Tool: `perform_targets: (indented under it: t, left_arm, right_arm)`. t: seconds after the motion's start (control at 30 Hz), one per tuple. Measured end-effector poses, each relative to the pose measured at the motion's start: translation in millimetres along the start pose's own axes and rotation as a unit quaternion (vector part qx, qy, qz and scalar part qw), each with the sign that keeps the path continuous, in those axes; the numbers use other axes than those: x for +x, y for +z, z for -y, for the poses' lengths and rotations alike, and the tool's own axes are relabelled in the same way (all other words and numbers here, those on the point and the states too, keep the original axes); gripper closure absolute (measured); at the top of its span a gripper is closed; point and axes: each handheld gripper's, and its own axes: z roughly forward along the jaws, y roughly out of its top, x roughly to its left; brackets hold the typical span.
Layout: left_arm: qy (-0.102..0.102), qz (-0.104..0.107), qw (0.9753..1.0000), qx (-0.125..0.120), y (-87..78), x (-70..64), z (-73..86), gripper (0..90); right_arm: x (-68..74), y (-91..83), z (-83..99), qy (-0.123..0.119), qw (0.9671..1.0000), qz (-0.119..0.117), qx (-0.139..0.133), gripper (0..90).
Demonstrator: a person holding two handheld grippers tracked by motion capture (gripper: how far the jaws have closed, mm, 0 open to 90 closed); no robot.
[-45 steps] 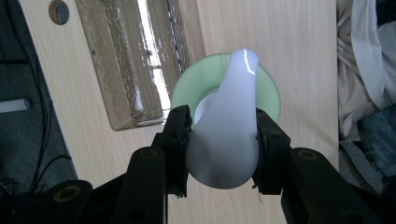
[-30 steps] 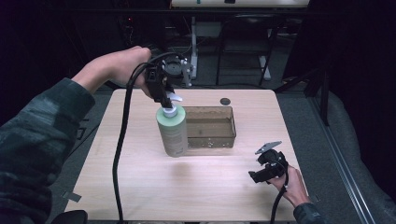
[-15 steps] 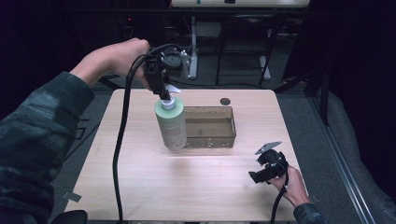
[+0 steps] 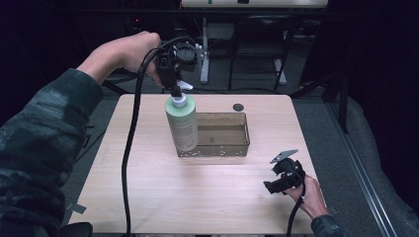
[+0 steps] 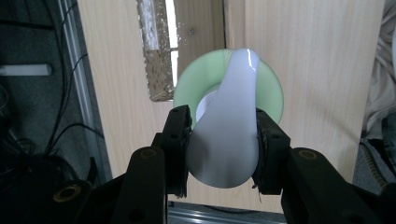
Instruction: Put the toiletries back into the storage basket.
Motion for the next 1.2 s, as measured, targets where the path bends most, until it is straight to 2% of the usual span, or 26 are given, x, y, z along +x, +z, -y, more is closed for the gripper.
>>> perform_targets:
  t: [0.4,1.2]
  left_arm:
    - [-0.01,-0.006,0.9998,0.014,5.9,11.4,-0.9,62.9]
    - [-0.041,-0.011,0.9991,0.006,20.7,34.4,4.3,62.8]
  right_arm:
    - [-0.7,-0.5,0.5,0.001,1.0,0.001,-0.001,11.9]
    - [-0.2,-2.9,2.4,0.003,1.0,0.004,-0.001,11.9]
